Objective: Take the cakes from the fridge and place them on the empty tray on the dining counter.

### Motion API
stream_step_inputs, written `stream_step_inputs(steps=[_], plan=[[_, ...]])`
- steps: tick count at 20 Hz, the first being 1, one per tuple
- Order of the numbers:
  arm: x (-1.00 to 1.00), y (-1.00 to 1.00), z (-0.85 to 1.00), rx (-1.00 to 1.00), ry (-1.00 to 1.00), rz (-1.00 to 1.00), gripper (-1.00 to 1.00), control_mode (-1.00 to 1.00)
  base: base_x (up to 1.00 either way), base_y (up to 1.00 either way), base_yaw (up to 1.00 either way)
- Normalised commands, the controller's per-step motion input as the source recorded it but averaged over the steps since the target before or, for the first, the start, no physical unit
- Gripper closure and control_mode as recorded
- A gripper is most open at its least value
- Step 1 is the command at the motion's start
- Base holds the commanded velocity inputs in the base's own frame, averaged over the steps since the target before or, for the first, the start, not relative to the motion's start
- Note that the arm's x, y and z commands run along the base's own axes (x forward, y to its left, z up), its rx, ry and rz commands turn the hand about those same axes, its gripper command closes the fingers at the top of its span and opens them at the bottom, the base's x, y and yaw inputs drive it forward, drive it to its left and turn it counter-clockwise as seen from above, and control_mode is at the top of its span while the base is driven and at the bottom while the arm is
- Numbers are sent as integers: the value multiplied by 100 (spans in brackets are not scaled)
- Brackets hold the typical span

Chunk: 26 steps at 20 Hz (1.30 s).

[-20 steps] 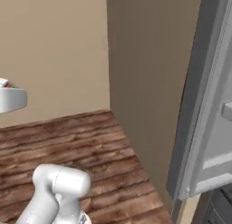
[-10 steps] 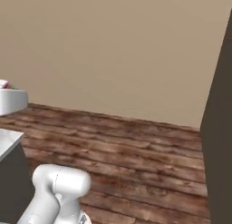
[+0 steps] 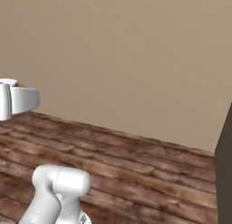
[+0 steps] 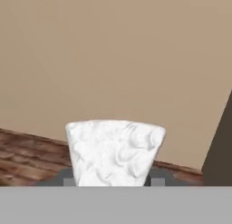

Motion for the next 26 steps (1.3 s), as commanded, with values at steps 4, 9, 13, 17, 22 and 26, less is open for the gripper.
stream_step_inputs(steps=[4, 9, 13, 17, 22, 26], plan=[[0, 0, 0, 0, 0, 0, 100, 100, 100, -3, 44], [0, 0, 0, 0, 0, 0, 100, 100, 53, -5, 87], [0, 0, 0, 0, 0, 0, 100, 100, 1, 0, 97], [0, 0, 0, 0, 0, 0, 100, 100, 3, 0, 97], [0, 0, 0, 0, 0, 0, 100, 100, 78, -32, 75], [0, 0, 0, 0, 0, 0, 100, 100, 100, -56, 59]])
